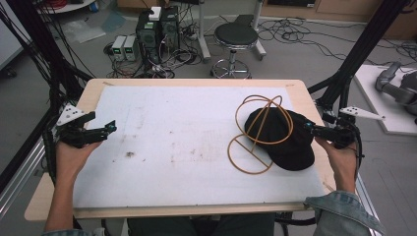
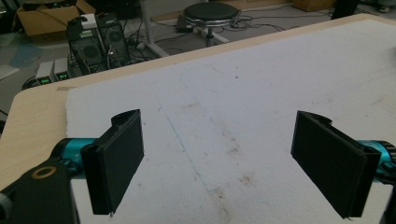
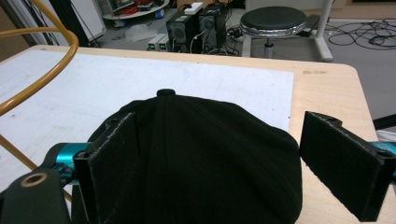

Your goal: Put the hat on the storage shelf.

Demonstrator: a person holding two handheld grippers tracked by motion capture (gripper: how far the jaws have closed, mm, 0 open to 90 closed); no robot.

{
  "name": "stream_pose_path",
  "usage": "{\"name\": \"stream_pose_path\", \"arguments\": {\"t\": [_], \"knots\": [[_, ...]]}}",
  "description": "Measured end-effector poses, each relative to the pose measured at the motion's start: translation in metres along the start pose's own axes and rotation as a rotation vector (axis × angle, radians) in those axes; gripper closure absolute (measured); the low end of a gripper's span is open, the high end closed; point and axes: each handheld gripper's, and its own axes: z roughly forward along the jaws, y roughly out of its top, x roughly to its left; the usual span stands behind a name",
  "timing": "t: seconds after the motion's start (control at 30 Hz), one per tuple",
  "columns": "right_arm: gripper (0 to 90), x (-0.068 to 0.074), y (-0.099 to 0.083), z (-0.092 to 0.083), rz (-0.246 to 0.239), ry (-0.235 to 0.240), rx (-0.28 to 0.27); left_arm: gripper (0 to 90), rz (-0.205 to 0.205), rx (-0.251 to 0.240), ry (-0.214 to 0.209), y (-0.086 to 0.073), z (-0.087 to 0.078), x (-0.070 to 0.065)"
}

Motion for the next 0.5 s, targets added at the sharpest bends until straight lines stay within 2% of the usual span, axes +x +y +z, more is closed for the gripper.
{"name": "stream_pose_path", "arguments": {"t": [0.5], "knots": [[12.4,0.0004,0.0007,0.0012,-0.002,0.0,-0.006,17.5,0.002,-0.003,-0.008,-0.0009,0.0005,-0.0017]]}}
